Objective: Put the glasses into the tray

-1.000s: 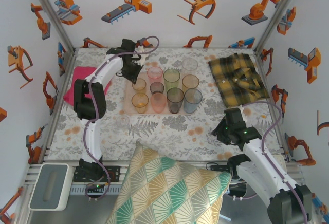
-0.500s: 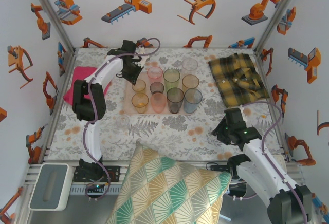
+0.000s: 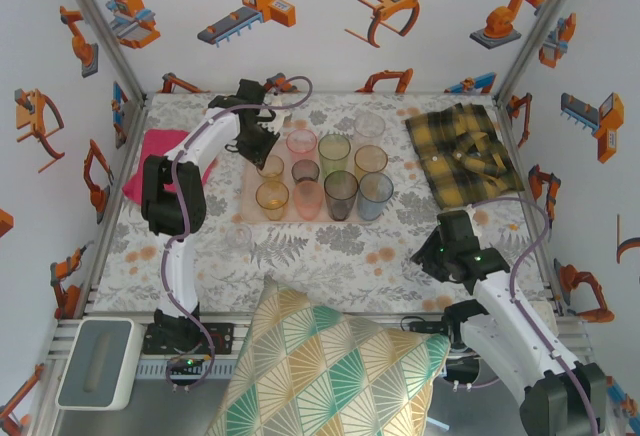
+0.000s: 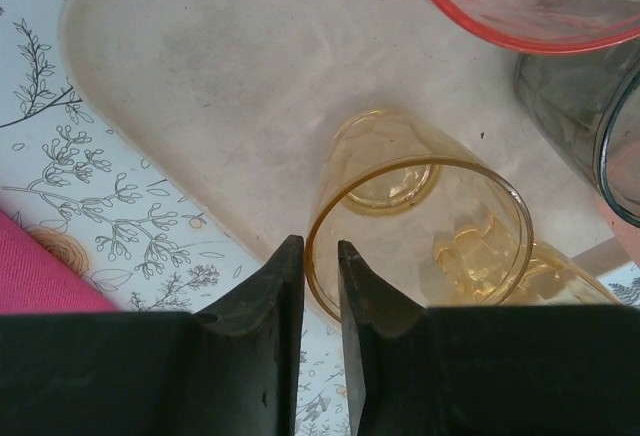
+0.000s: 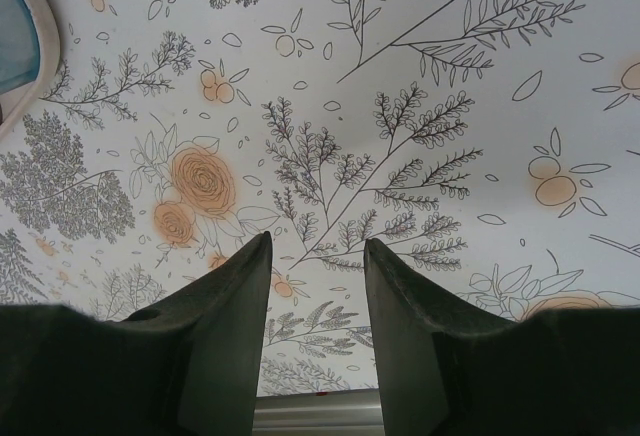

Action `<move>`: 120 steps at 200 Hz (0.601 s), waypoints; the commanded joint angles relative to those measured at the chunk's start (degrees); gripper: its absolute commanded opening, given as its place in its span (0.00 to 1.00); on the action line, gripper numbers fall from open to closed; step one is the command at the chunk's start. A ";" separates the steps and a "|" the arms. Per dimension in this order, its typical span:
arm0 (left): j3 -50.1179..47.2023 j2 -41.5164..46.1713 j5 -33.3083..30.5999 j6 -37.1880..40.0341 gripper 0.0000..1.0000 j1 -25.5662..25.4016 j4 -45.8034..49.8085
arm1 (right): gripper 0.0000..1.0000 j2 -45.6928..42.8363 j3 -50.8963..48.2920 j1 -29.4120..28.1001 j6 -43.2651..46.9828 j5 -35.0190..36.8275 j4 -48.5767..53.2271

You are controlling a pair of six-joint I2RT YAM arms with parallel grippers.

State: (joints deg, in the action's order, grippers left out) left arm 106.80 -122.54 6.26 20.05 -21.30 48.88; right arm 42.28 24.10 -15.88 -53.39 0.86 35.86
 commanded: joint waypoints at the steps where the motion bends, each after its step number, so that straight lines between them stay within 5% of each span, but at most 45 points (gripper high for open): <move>1: 0.73 0.64 1.38 -0.09 0.29 -0.11 2.00 | 0.42 -0.98 1.65 0.32 -0.04 0.28 2.04; 120: 2.60 12.89 -0.06 -0.83 0.77 1.84 3.98 | 0.42 -1.27 2.09 0.33 -0.03 0.98 2.64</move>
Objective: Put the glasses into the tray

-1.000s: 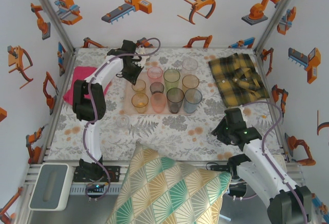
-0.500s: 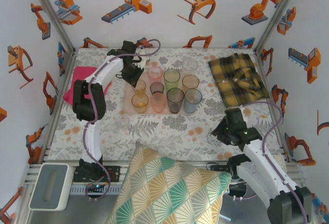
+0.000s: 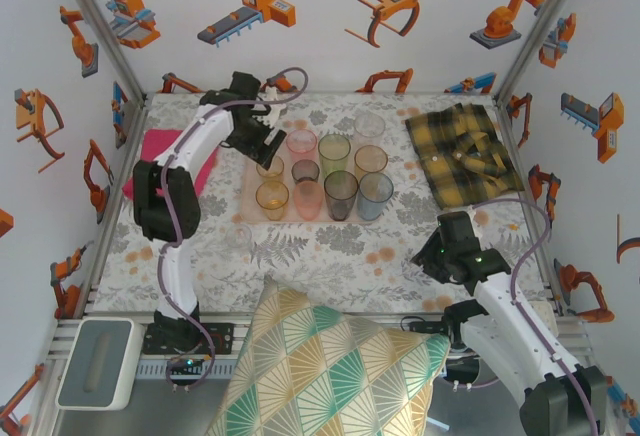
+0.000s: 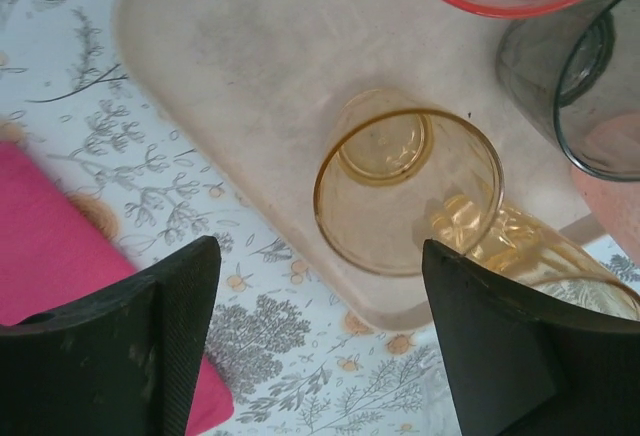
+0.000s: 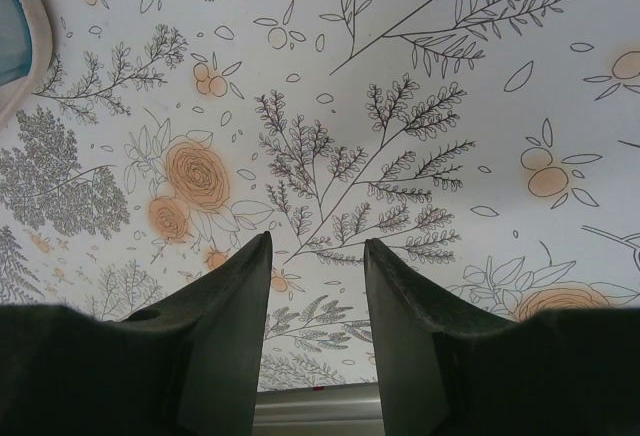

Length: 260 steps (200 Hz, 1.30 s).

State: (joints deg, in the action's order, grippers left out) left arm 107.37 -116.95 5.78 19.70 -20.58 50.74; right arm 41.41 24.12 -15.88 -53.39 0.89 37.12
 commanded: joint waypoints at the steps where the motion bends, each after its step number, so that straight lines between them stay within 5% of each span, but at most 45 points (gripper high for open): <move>1: 2.04 7.45 0.49 -0.51 0.78 1.14 2.19 | 0.42 -0.34 2.03 0.37 0.00 0.96 1.33; 55: -4.91 21.02 5.81 -2.10 0.80 5.84 5.50 | 0.42 0.34 2.51 0.28 -0.05 1.47 0.84; 131: -37.61 42.27 12.47 6.02 0.70 8.27 7.52 | 0.42 2.75 3.23 0.40 0.23 1.67 -1.07; 189: -47.67 43.77 10.89 4.14 0.60 8.13 -0.39 | 0.42 3.65 3.69 0.33 0.13 1.29 -1.84; 260: -49.14 40.84 11.55 2.03 0.52 7.19 -5.26 | 0.42 3.46 3.28 0.32 0.12 1.31 -1.62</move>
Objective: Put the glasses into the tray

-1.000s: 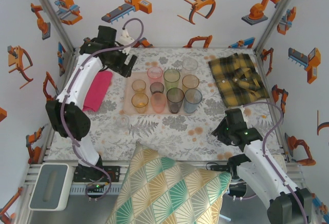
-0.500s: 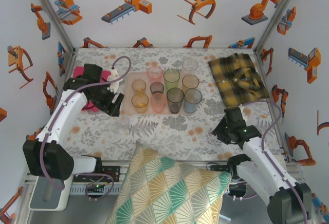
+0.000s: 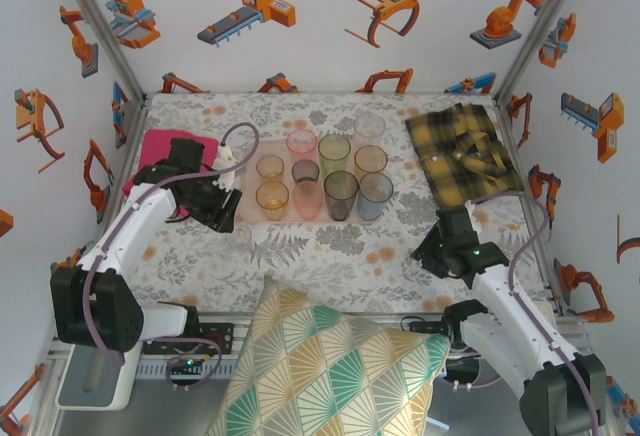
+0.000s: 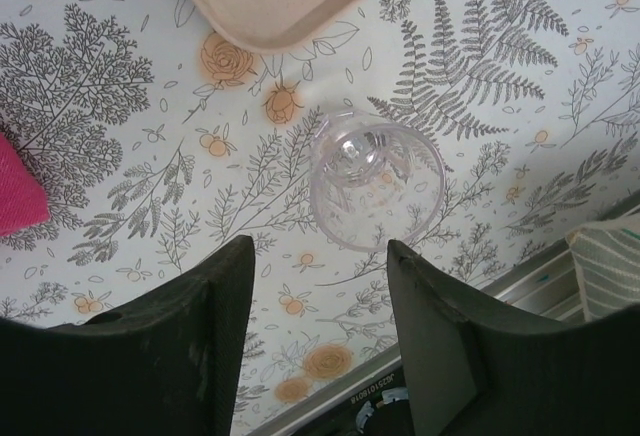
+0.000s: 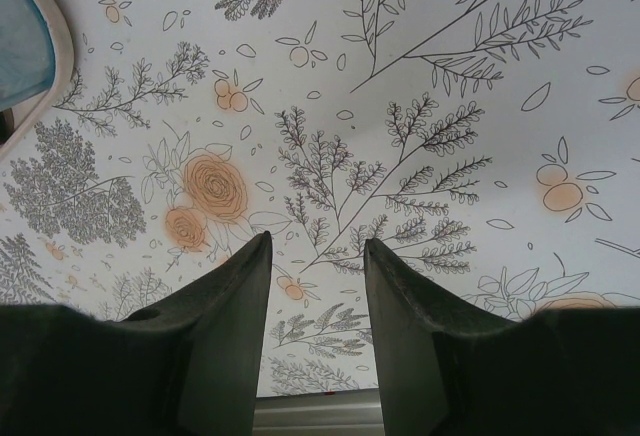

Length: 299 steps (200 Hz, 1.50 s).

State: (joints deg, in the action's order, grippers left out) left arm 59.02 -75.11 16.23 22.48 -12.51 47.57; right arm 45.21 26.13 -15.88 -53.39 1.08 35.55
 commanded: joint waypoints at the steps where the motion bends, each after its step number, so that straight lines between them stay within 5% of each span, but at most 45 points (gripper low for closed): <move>1: -0.82 -0.95 1.05 -0.67 0.52 -0.86 -2.16 | 0.42 -0.32 1.28 0.37 0.12 1.12 -0.04; 141: -5.98 -2.42 -5.28 0.69 0.46 -5.02 -8.22 | 0.42 3.95 3.11 0.43 1.18 0.13 -2.95; 299: -7.83 -4.19 -8.57 -0.65 0.15 -7.36 -11.32 | 0.42 5.83 4.12 0.59 1.69 -0.29 -3.38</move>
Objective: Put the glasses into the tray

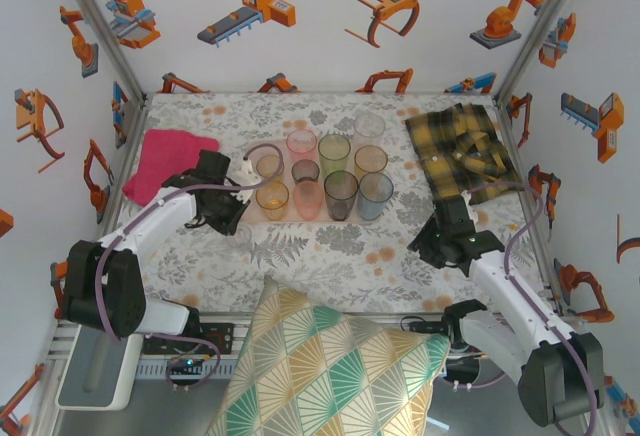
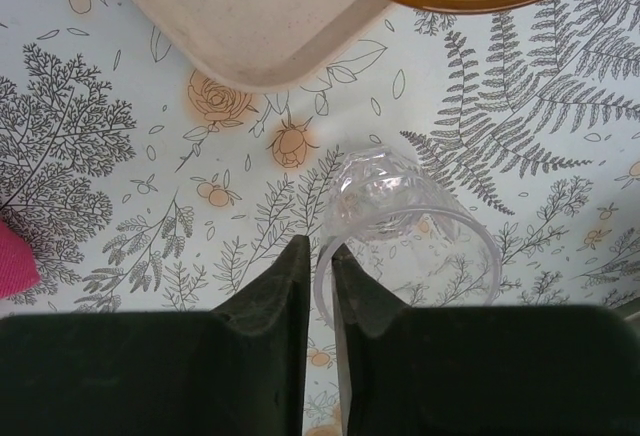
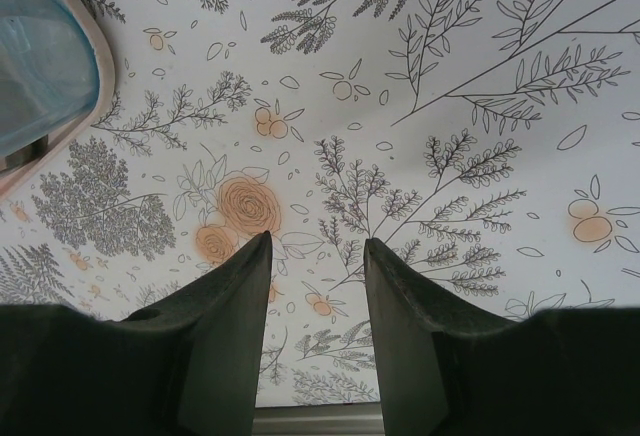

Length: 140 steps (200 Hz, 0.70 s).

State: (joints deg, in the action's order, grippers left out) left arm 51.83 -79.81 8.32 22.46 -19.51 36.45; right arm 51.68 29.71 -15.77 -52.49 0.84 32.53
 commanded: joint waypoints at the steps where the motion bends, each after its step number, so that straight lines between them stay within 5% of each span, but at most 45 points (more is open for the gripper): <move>1: -0.62 0.52 -0.71 -0.64 0.15 -0.40 -0.17 | 0.42 -0.71 0.53 0.43 0.76 -0.05 -0.37; 57: 0.92 2.20 -0.58 -1.61 0.04 -0.43 1.99 | 0.42 0.65 0.58 0.50 0.85 -0.49 -1.77; 140: 6.98 2.91 -1.99 -2.24 0.04 0.12 6.61 | 0.42 6.33 3.52 0.70 2.22 -2.31 -0.17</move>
State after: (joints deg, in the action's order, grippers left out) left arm 56.55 -78.70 6.57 21.23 -19.81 40.45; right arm 55.55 30.09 -15.57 -51.94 -0.71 31.68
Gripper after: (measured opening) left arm 0.115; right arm 0.419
